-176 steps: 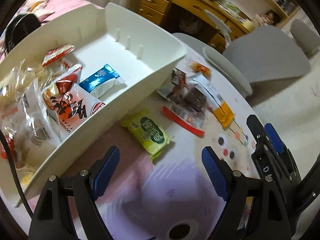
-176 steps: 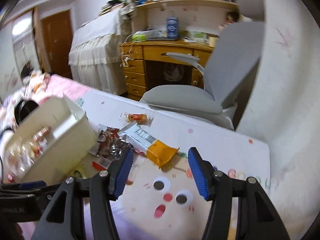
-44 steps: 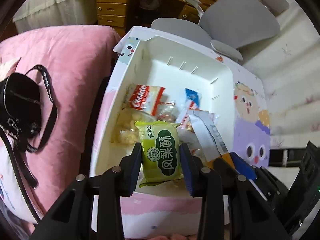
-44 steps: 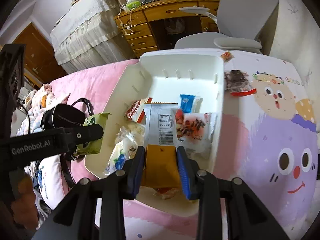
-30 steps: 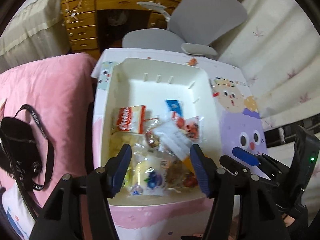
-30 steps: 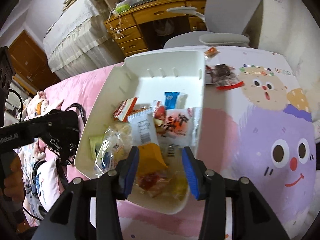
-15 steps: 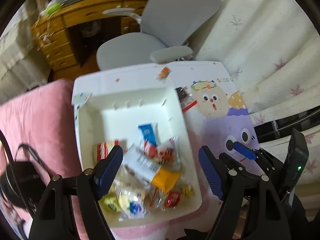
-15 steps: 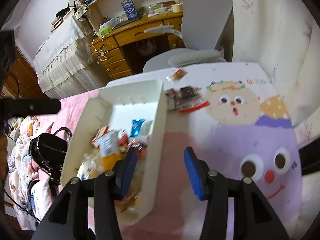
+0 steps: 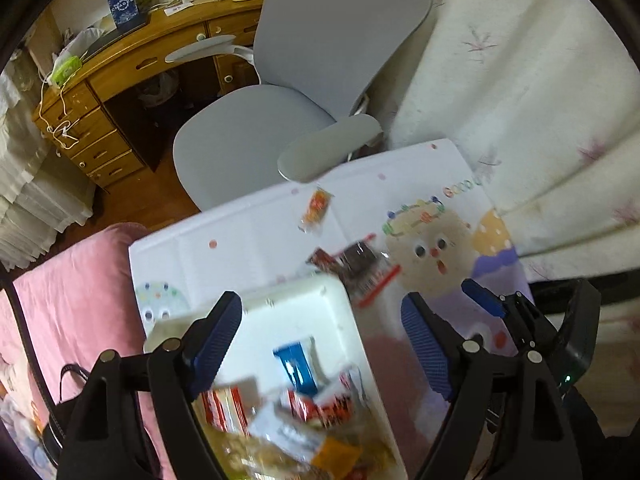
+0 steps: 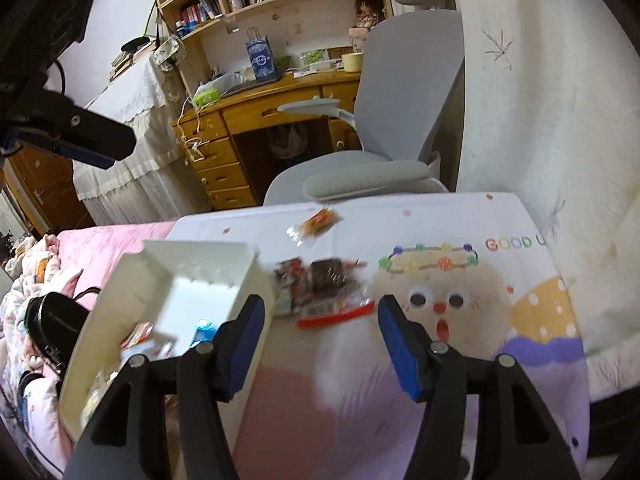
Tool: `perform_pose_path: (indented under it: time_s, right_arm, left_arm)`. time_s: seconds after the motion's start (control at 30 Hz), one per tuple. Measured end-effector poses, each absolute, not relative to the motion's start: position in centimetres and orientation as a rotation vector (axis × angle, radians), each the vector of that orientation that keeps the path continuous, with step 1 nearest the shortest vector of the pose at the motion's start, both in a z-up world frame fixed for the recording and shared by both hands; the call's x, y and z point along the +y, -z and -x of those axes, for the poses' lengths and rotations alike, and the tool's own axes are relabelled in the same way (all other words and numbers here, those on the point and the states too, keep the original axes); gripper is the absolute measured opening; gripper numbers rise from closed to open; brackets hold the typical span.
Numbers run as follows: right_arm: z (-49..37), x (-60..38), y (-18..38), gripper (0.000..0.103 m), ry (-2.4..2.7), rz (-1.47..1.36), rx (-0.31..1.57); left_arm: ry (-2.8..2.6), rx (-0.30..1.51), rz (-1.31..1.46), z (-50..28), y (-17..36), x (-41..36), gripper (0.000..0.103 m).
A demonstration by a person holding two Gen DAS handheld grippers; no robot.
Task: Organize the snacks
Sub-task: 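Move the left tool to the orange candy while the right tool reaches the chocolate bar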
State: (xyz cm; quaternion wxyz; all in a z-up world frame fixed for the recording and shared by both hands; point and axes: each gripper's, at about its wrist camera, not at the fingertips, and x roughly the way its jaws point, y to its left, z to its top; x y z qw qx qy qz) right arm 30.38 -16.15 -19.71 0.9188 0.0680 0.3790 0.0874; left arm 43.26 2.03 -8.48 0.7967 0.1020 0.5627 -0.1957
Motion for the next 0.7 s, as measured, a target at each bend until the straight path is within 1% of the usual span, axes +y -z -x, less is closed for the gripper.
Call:
perform_pose_path:
  time_s: [0.3, 0.5, 0.7]
  right_arm:
    - [-35.6, -16.7, 24.0, 0.06, -0.223, -0.105, 0.782]
    - [-37.5, -16.0, 26.3, 0.061, -0.265, -0.105, 0.789]
    - [-38.9, -14.8, 28.5, 0.061, -0.274, -0.085, 0.801]
  left_arm:
    - [0.383, 1.252, -0.25, -51.0, 14.6, -0.9, 0.081]
    - [0.38, 1.306, -0.247, -54.5, 19.6, -2.8, 0.081]
    - [0.388, 1.329, -0.284, -56.3, 23.4, -4.4, 0.081]
